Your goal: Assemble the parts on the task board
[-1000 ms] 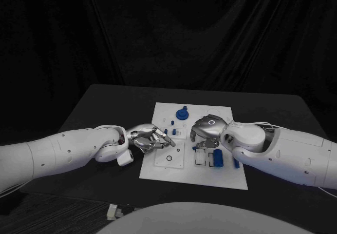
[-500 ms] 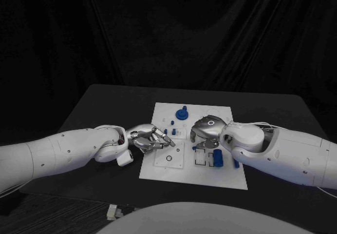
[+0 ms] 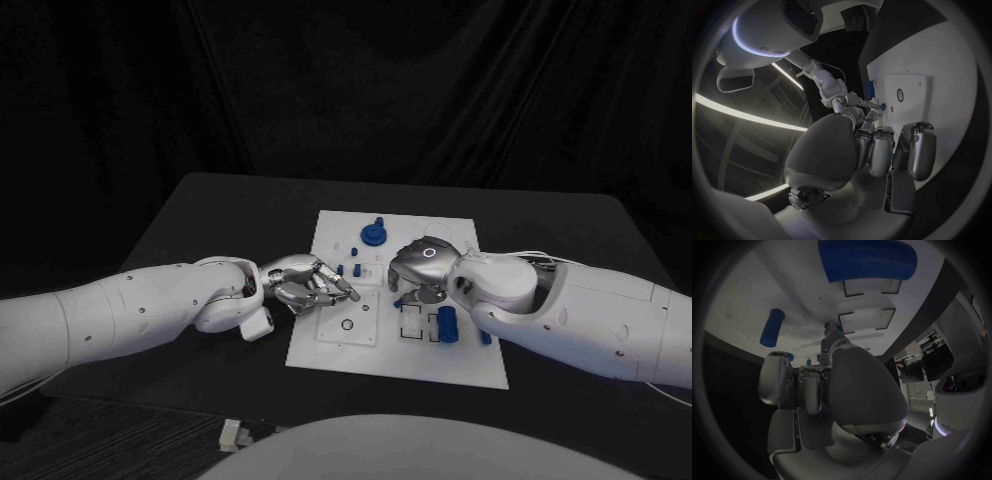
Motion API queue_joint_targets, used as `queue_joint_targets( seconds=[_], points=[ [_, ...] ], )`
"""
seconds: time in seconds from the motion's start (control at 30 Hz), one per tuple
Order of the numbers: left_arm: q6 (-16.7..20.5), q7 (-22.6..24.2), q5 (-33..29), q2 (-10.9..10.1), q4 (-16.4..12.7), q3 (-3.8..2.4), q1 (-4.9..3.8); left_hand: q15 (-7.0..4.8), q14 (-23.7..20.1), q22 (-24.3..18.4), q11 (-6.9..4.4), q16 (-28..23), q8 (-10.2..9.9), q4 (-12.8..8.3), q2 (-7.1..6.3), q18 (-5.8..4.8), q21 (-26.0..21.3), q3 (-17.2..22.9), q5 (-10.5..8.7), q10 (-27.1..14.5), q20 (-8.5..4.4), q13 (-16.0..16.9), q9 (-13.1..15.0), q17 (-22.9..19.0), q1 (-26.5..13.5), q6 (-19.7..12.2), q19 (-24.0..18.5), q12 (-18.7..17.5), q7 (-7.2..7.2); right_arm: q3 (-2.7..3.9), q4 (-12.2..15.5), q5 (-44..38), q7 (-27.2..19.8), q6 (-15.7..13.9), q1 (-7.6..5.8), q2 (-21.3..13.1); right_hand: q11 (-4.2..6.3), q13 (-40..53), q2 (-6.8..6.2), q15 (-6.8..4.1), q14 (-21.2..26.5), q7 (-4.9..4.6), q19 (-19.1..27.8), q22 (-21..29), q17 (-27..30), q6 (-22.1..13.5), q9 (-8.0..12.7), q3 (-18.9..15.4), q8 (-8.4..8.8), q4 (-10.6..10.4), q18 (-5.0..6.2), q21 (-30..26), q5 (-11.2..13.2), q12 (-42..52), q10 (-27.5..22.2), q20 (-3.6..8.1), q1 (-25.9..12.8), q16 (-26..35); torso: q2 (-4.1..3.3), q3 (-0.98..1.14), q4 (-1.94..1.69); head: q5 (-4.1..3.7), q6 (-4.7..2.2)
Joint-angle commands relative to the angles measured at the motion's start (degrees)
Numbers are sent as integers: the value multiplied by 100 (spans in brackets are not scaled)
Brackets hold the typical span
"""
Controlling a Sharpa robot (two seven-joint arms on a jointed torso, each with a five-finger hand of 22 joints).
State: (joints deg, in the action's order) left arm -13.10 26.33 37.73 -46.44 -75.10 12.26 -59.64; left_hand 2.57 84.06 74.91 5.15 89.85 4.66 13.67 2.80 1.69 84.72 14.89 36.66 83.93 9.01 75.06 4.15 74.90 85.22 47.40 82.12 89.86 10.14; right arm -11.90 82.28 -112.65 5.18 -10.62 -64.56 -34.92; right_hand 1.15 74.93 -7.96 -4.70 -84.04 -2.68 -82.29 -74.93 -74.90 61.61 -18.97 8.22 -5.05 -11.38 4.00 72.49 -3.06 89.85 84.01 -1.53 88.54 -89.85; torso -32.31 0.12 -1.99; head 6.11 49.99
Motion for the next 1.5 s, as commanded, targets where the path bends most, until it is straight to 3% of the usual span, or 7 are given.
queue_joint_targets(
  seconds=[0.03, 0.33, 0.83, 1.0, 1.17, 1.5],
  points=[
    [-72, 42, -24, 15, -9, -4, 9, 37, 594, 1238, 34, 15, 12, -3, 22, 32, -20, 39, 5, 607, 12, 1494, -2, 1510, 57, 57, -31, 14, 4, 2, -17, -102, 180, -121, 15, 14, 28, 1507, 17, -31, -596, -13, 53, -999, -1510, -29, -12, 10, -3, 58, -15, -29, -75, 15, 599, 2, 96, -15, 1, 0, 0, -1, 1],
    [-78, 43, -24, 20, -5, -4, 9, 39, 594, 1239, 35, 15, 10, -5, 31, 32, -19, 53, 7, 607, 14, 1494, -3, 1510, 57, 58, -30, 14, 5, 2, -56, -218, 210, -390, 16, 45, 13, 1507, 62, -19, -596, -30, 53, -998, -1510, -9, -30, 11, -13, 96, -14, -33, -265, 15, 599, -9, 136, -15, 0, 1, 0, -7, 1],
    [-103, 36, -24, 27, -1, -4, 10, 40, 594, 1237, 36, 15, 11, -6, 38, 33, -23, 67, 8, 607, 16, 1494, -2, 1510, 57, 63, -36, 14, 6, 3, -73, -241, 178, -667, 16, 65, 6, 1507, 107, -8, -596, -44, 43, -1001, -1510, 40, -51, -25, -38, 57, -17, -20, -306, 15, 599, -17, 40, -15, 0, 0, 0, -4, 1],
    [-103, 37, -24, 22, -3, -4, 10, 40, 594, 1237, 36, 15, 11, -6, 38, 33, -23, 67, 8, 607, 16, 1494, -2, 1510, 57, 63, -36, 14, 6, 3, -21, -242, 33, -756, 13, 15, 19, 1507, 95, -11, -596, -28, 8, -1017, -1510, 113, -99, -94, -83, 10, -28, 39, -98, 15, 599, -21, -65, -15, 0, 0, 0, 15, 1],
    [-106, 36, -24, 16, -3, -4, 10, 43, 594, 1237, 41, 15, 16, -9, 44, 34, -24, 83, 7, 607, 18, 1494, 0, 1510, 55, 77, -39, 14, 8, 3, 56, -242, -100, -698, -4, -64, 31, 1507, -3, -24, -596, 8, 1, -1024, -1510, 156, -130, -159, -109, -31, -32, 60, 26, 15, 599, -12, -74, -15, 6, 0, 1, 21, 1],
    [-112, 33, -24, 15, -2, -4, 11, 45, 594, 1234, 44, 15, 18, -11, 45, 36, -30, 91, 7, 607, 20, 1494, 1, 1510, 54, 85, -48, 14, 9, 3, 70, -243, -171, -426, -10, -94, 41, 1507, -30, -30, -596, 24, 12, -1020, -1510, 131, -132, -169, -95, -43, -30, 46, 26, 15, 599, -7, -30, -15, -1, 1, 1, 14, 1]
  ],
)
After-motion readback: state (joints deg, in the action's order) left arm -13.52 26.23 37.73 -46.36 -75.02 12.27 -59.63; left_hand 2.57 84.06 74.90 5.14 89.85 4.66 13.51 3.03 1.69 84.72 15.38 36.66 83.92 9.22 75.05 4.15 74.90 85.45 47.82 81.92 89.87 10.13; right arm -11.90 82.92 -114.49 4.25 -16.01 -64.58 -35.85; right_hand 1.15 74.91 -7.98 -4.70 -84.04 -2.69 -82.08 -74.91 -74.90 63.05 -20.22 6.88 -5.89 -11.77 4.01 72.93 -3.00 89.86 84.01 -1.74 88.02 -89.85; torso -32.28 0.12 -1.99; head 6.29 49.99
